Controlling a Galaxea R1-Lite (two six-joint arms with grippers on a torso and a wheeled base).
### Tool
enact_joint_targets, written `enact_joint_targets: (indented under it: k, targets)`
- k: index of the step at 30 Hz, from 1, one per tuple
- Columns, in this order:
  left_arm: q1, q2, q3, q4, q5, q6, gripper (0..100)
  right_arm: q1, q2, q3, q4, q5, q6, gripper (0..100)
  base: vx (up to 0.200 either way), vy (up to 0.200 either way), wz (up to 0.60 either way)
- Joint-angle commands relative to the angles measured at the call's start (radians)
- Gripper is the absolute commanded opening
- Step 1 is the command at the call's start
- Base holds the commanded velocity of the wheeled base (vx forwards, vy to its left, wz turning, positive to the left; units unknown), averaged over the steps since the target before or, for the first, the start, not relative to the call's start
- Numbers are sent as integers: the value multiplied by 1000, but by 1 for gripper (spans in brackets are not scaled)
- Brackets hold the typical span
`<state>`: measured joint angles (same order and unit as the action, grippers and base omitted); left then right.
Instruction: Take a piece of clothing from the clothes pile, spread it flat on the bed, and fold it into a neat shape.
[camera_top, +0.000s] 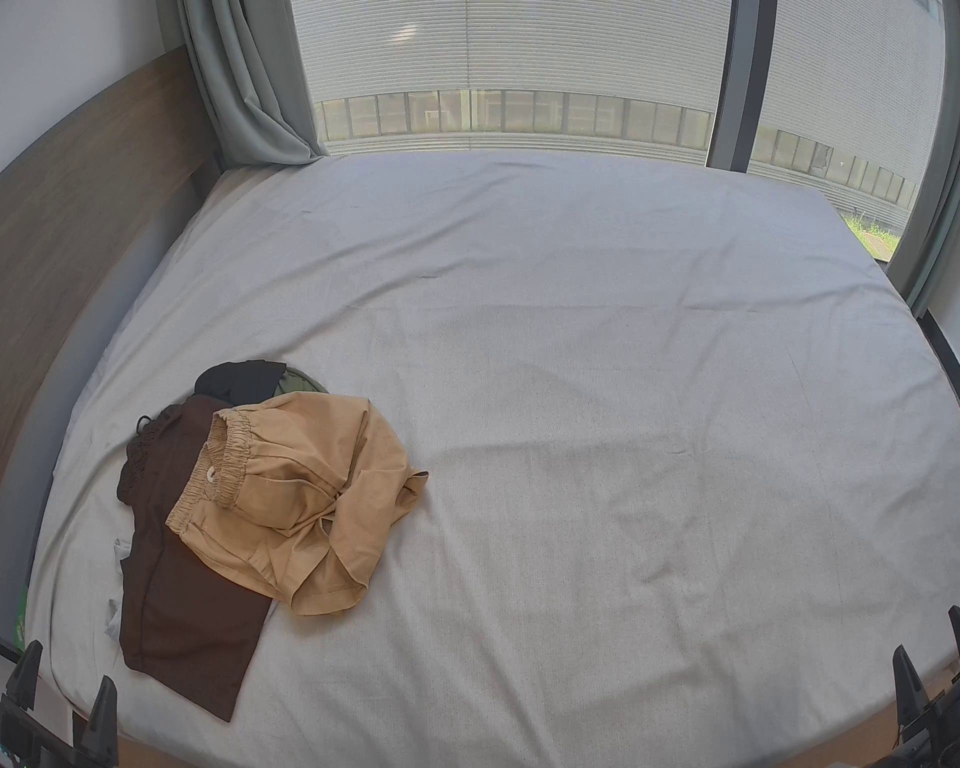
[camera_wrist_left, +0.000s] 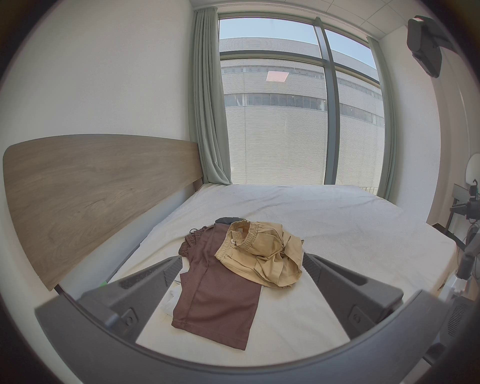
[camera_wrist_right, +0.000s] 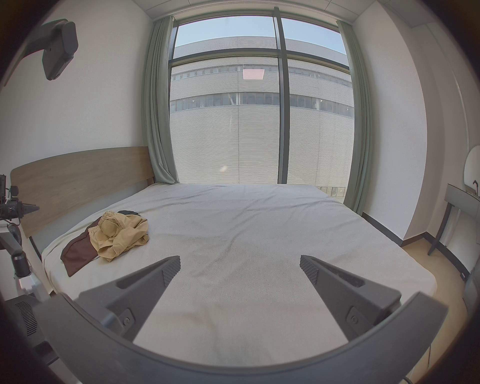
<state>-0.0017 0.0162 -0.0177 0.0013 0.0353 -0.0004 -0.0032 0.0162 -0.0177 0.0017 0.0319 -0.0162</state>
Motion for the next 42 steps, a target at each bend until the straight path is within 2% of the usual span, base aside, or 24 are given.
enact_joint_targets:
  k: [1,23,27,29,42]
  targets:
    - [2,-15,18,0,0,-1,100,0,-5,18,0,0,-1,100,0,0,0]
    - [2,-15,18,-17,15,-23,100,-1,-5,18,0,0,1,100,0,0,0]
    - [0,33,-122,-61,23,-27,100,-1,-5,18,0,0,-1,100,0,0,0]
    - [-6,73,-145,-60,25,-29,100,-1,-5,18,0,0,1,100,0,0,0]
    - [-14,93,-105,-56,18,-30,100,-1,-5,18,0,0,2,100,0,0,0]
